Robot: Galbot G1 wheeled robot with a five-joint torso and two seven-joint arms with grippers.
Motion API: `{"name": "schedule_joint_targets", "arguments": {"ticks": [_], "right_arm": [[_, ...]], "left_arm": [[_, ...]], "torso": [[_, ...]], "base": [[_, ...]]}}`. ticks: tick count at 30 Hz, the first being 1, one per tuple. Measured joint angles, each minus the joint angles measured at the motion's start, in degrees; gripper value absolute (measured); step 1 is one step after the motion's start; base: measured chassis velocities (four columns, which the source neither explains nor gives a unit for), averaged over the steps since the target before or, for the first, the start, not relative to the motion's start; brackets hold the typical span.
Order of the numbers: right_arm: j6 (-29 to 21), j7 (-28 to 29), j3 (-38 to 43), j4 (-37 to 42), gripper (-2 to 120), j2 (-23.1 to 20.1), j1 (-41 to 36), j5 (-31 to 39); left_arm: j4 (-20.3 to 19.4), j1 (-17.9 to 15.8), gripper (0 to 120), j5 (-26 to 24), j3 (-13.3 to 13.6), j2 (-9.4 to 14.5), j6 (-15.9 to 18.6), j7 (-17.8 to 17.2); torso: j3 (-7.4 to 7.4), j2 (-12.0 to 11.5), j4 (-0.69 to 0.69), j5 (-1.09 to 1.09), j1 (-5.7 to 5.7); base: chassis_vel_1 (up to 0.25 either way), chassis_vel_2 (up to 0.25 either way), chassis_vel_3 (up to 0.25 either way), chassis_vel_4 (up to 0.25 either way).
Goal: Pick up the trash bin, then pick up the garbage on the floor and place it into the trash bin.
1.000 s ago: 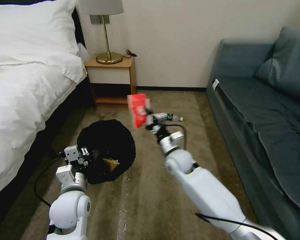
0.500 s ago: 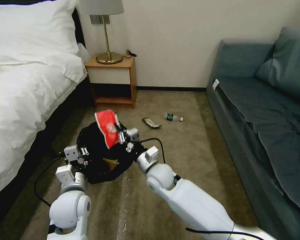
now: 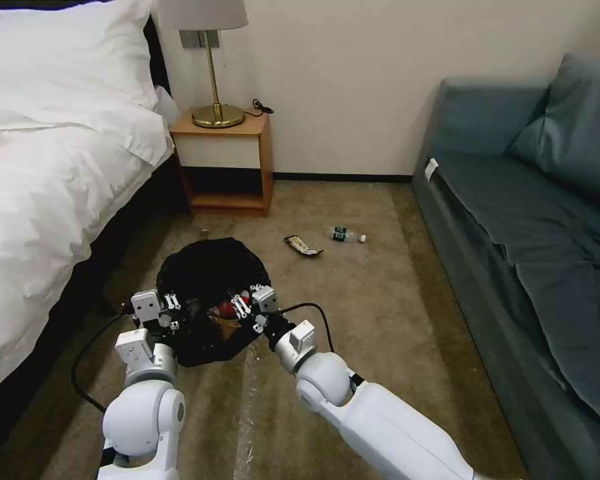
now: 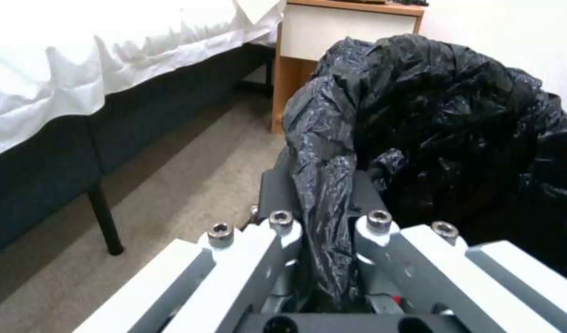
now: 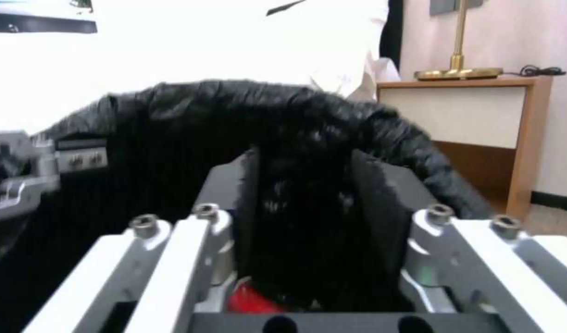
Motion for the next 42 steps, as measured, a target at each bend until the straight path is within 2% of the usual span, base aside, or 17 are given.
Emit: {"name": "schedule_joint_targets", "arguments": {"ticks": [1,2,4,7,8,10,11,13,14,19,25,33,36,38,42], "right_arm": [[0.00,0.00,0.00,0.00,47,0.00,0.00,0.00],[-0.03,0.11,1.10,0.57,55,-0.16,-0.11,0.02],[-0.08,0.29,2.50,1.15,58,-0.33,-0.26,0.05],[-1.26,2.15,9.57,4.35,74,-1.72,-2.06,1.23],[-1.26,2.15,9.57,4.35,74,-1.72,-2.06,1.23],[-1.71,2.80,15.80,6.33,86,-3.05,-4.85,1.24],[-1.71,2.80,15.80,6.33,86,-3.05,-4.85,1.24],[-1.45,3.09,23.09,8.13,97,-4.91,-8.70,0.33],[-1.45,3.09,23.09,8.13,97,-4.91,-8.70,0.33],[-0.14,5.59,34.68,11.24,100,-7.50,-16.69,-0.62],[1.19,9.02,42.52,12.42,100,-6.47,-23.15,-2.51],[0.52,5.94,46.74,13.35,100,-5.06,-29.50,-5.43],[1.88,5.39,46.79,12.02,100,-4.19,-29.74,-6.57],[4.72,4.77,46.75,9.91,100,-3.49,-29.12,-8.26],[5.82,4.49,46.85,8.52,100,-3.17,-28.98,-10.26]], "left_arm": [[0.00,0.00,5,0.00,0.00,0.00,0.00,0.00],[0.16,0.00,5,-0.02,-0.06,0.14,0.00,0.00],[0.30,-0.01,5,-0.07,-0.12,0.35,0.00,0.01],[1.06,-0.41,5,-0.24,-0.55,1.01,-0.05,0.44],[1.06,-0.41,5,-0.24,-0.55,1.01,-0.05,0.44],[1.46,-0.55,5,-0.32,-0.58,1.40,-0.16,0.66],[1.46,-0.55,5,-0.32,-0.58,1.40,-0.16,0.66],[1.69,-0.57,5,-0.29,-0.29,1.96,-0.18,0.78],[1.69,-0.57,5,-0.29,-0.29,1.96,-0.18,0.78],[1.80,-0.49,5,-0.35,-0.21,3.10,-0.52,1.40],[2.12,-0.45,5,-0.55,-0.12,3.83,-0.78,1.69],[2.57,-0.05,5,-1.87,0.29,4.44,-1.18,2.51],[2.88,-0.09,5,-1.91,0.05,4.67,-1.27,2.61],[2.89,-0.12,5,-2.07,-0.18,4.95,-1.28,2.45],[2.95,-0.29,5,-2.24,-0.36,5.07,-1.28,2.40]], "torso": [[0.00,0.00,0.00,0.00,0.00],[0.00,0.00,0.00,0.00,0.00],[0.00,0.00,0.00,0.00,0.00],[0.00,0.00,0.01,0.00,0.00],[0.00,0.00,0.01,0.00,0.00],[0.00,0.00,0.01,0.01,0.00],[0.00,0.00,0.01,0.01,0.00],[0.00,0.00,-0.01,0.01,0.00],[0.00,0.00,-0.01,0.01,0.00],[0.00,0.00,-0.01,0.01,0.00],[-0.01,0.00,-0.01,0.02,0.00],[0.00,0.00,-0.01,-0.01,0.00],[0.00,-0.01,-0.01,0.00,0.00],[0.00,-0.01,0.02,0.00,0.00],[0.00,-0.01,0.01,0.00,0.00]], "base": [[0.000,0.000,0.000,0.000],[0.000,0.000,0.000,0.000],[0.000,0.000,0.000,0.000],[0.000,0.000,0.000,0.000],[0.000,0.000,0.000,0.000],[0.000,0.000,0.000,0.000],[0.000,0.000,0.000,0.000],[0.000,0.000,0.000,0.000],[0.000,0.000,0.000,0.000],[0.000,0.000,0.000,0.000],[0.000,0.000,0.000,0.000],[0.000,0.000,0.000,0.000],[0.000,0.000,0.000,0.000],[0.000,0.000,0.000,0.000],[0.000,0.000,0.000,0.000]]}}
